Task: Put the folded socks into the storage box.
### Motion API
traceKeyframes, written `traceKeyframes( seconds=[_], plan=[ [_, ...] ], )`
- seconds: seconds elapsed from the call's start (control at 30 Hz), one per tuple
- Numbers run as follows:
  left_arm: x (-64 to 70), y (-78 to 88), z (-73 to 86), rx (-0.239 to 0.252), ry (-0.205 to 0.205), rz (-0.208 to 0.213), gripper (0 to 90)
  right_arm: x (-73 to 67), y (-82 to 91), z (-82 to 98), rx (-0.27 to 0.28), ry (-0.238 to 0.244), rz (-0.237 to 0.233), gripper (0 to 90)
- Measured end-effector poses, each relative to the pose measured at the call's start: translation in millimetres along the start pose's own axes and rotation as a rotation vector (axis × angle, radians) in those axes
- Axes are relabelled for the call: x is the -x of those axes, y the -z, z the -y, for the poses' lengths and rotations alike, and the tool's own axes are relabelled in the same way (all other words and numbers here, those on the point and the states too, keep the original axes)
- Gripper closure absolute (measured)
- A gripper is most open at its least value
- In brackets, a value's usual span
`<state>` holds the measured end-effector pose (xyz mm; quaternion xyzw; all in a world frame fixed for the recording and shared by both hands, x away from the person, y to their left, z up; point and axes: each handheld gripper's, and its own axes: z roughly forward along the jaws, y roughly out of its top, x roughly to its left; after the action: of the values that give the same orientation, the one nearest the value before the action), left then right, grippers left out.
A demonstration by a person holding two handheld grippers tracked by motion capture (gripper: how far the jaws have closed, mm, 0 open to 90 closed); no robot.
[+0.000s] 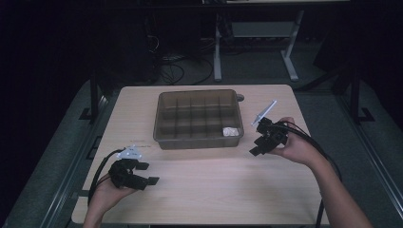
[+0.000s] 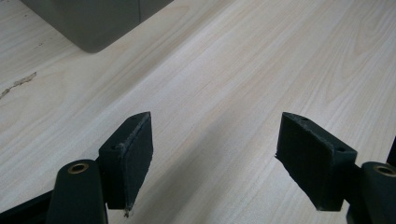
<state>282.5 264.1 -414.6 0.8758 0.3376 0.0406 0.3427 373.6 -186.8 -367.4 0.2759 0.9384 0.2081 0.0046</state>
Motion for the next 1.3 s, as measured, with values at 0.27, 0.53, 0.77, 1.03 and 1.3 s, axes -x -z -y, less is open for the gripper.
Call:
traceKeyframes(
  seconds=[0.27,0.53,0.77,1.03,1.3],
  plan=[
    [0.2,-1.2,0.4,-0.005,0.001,-0.002,26.8,1.8,-5.6,9.9,-0.001,-0.016,-0.012,50.6],
    [0.2,-2.2,1.0,-0.006,0.007,0.0,26.8,1.9,-7.4,18.4,0.004,-0.032,-0.017,50.5],
    [-0.1,-3.9,1.6,-0.011,0.007,0.003,26.5,3.3,-10.6,27.8,0.015,-0.05,-0.029,50.4],
    [0.8,-6.1,1.6,-0.019,0.002,0.007,26.4,5.5,-15.3,38.0,0.02,-0.073,-0.04,50.2],
    [0.9,-6.4,1.9,-0.021,-0.003,0.005,26.4,6.5,-20.4,48.0,0.025,-0.085,-0.046,49.8]
  ],
)
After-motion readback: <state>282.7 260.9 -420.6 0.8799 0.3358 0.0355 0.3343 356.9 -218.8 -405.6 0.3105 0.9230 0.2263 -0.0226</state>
